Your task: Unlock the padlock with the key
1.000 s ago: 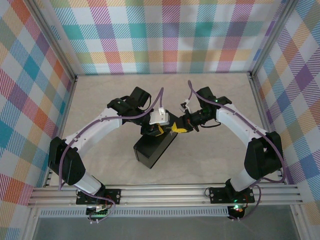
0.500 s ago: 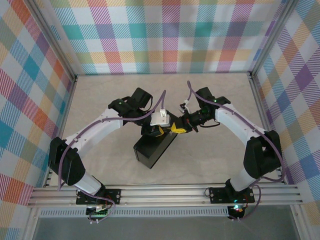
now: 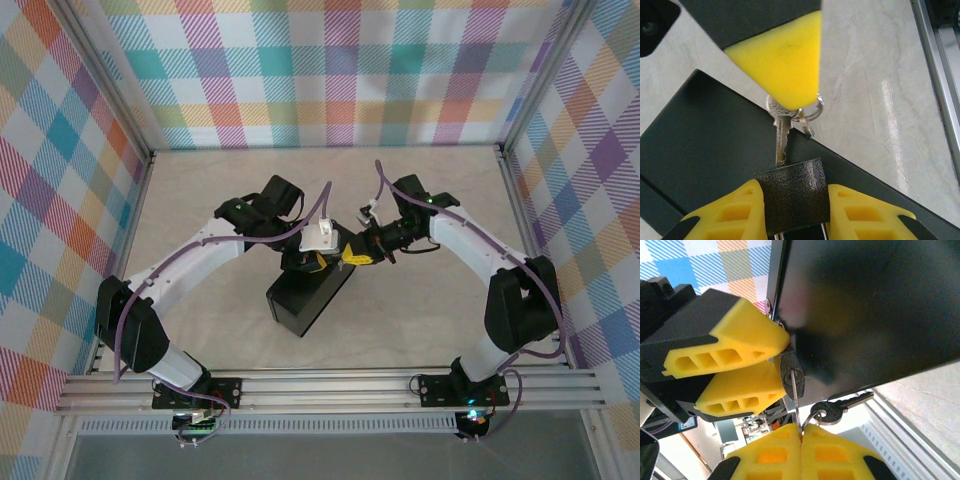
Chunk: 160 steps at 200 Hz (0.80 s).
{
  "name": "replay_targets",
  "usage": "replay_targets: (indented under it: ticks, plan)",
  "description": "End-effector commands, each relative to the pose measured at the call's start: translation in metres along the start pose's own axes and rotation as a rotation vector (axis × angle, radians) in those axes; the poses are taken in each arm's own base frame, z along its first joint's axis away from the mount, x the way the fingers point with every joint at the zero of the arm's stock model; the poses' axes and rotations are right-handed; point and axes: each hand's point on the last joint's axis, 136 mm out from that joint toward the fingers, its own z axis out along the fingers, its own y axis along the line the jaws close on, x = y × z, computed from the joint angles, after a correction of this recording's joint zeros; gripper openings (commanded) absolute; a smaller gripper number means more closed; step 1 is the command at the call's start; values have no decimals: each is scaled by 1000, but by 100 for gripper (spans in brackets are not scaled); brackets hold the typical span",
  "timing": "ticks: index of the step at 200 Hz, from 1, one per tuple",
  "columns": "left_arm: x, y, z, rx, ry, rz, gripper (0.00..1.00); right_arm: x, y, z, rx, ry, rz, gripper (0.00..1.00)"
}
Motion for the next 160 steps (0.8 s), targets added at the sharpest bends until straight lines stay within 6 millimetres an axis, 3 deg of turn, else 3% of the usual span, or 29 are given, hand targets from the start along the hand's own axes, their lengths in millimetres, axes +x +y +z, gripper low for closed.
replay_targets:
  ticks: [1, 53, 92, 160]
  plan:
    - [-41, -21, -10, 62, -168, 119, 26, -6, 7, 4, -55, 7, -73, 0]
    - [-33, -20, -4, 86, -159, 89, 26, 4, 6, -6, -67, -1, -65, 0]
    - [-22, -20, 4, 107, -131, 30, 25, 5, -7, -16, -57, -35, -28, 0]
    - [-2, -27, 7, 78, -76, 48, 29, 11, -1, -20, -71, -16, -34, 0]
